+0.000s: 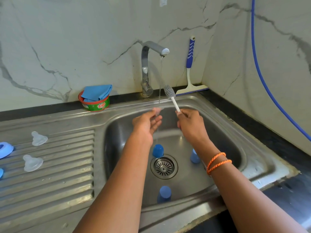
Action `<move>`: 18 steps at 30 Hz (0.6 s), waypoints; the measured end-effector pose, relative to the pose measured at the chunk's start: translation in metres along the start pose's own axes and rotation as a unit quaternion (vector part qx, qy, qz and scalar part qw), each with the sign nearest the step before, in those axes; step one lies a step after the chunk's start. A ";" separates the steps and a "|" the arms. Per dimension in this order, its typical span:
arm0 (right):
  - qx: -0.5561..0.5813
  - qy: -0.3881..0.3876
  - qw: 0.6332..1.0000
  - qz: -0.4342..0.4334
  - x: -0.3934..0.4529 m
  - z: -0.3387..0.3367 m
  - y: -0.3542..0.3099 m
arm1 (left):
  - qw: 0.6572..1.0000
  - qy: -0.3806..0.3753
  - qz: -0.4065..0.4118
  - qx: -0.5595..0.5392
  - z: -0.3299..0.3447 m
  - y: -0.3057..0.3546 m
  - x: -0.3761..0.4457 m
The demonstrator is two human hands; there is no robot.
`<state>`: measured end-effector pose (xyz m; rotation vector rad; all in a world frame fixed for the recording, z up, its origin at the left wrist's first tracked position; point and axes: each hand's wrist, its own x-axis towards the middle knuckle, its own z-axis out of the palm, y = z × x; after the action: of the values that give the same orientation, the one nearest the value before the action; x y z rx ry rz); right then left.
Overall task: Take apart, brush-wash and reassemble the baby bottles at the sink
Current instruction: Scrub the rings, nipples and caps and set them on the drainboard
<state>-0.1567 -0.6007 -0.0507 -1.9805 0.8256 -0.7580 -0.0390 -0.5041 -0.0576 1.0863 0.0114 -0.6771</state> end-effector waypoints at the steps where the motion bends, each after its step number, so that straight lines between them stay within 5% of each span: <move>1: -0.019 -0.010 1.000 -0.016 -0.002 0.001 -0.002 | 1.000 0.018 0.010 -0.020 -0.001 0.002 0.001; 10: -0.234 -0.044 0.961 -0.141 -0.028 0.007 -0.015 | 0.993 0.086 0.050 -0.061 0.003 0.004 0.015; 18: -0.304 0.013 0.948 -0.096 -0.019 0.004 -0.009 | 0.994 0.083 0.065 -0.002 0.008 -0.008 0.008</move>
<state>-0.1622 -0.5800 -0.0483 -2.6363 0.9713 -0.6901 -0.0389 -0.5174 -0.0627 1.1268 0.0846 -0.4692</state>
